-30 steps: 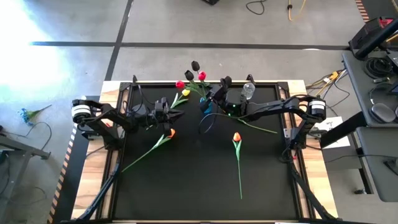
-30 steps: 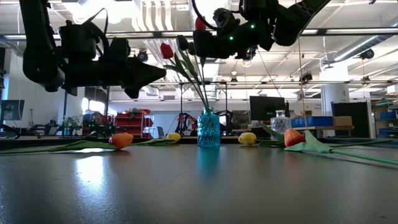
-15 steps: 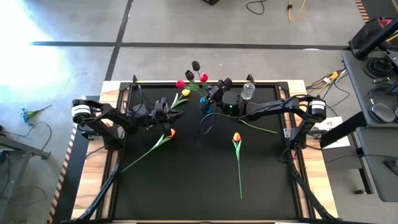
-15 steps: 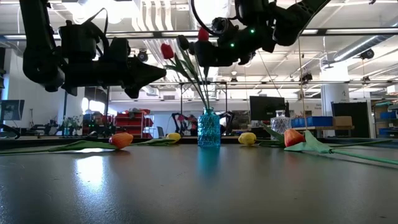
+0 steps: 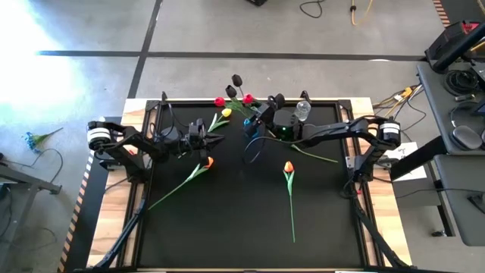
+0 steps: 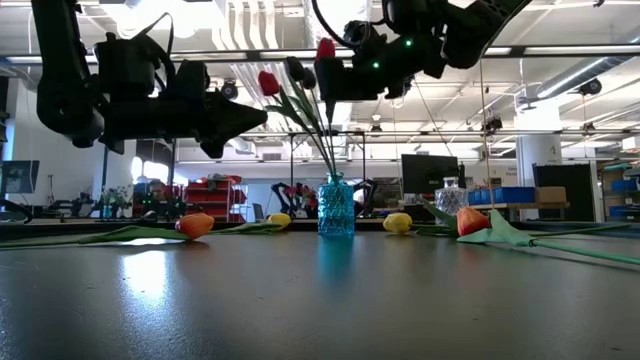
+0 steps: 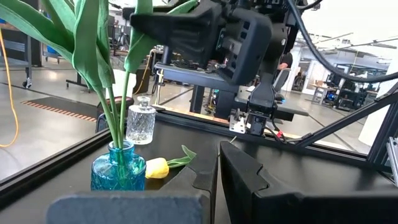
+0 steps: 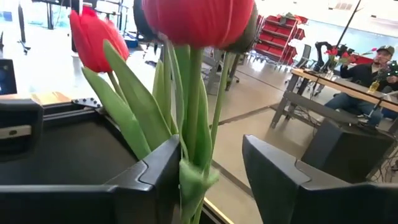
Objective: Sort flowers into vase by color
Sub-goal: Put the red flower into the transparent blue vase, then put the left yellow flower into the transparent vase
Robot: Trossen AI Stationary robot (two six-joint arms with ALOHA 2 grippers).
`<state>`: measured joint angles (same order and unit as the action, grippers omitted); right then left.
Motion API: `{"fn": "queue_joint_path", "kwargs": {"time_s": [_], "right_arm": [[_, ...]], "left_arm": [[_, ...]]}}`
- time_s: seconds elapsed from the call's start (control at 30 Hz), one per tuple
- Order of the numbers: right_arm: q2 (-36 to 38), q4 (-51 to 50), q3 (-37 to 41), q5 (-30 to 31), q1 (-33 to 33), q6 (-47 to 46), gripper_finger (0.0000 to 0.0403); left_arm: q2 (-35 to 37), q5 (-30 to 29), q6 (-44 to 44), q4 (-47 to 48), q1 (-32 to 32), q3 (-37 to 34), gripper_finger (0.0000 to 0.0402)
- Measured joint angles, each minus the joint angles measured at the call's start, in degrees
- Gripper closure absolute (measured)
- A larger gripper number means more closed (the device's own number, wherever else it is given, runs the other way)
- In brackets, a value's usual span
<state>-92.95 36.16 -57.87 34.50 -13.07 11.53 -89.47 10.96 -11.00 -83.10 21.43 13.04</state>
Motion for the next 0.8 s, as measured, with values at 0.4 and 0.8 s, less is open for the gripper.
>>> {"fn": "queue_joint_path", "kwargs": {"time_s": [0.4,0.8], "right_arm": [[6.01,-10.10,0.02,0.04,2.71,-2.04,0.0226],[15.25,-35.10,0.02,1.96,8.60,-10.85,0.0223]], "left_arm": [[0.00,0.00,0.00,0.01,0.00,0.00,0.0397],[0.00,0.00,0.50,0.80,0.04,0.02,0.0397]]}}
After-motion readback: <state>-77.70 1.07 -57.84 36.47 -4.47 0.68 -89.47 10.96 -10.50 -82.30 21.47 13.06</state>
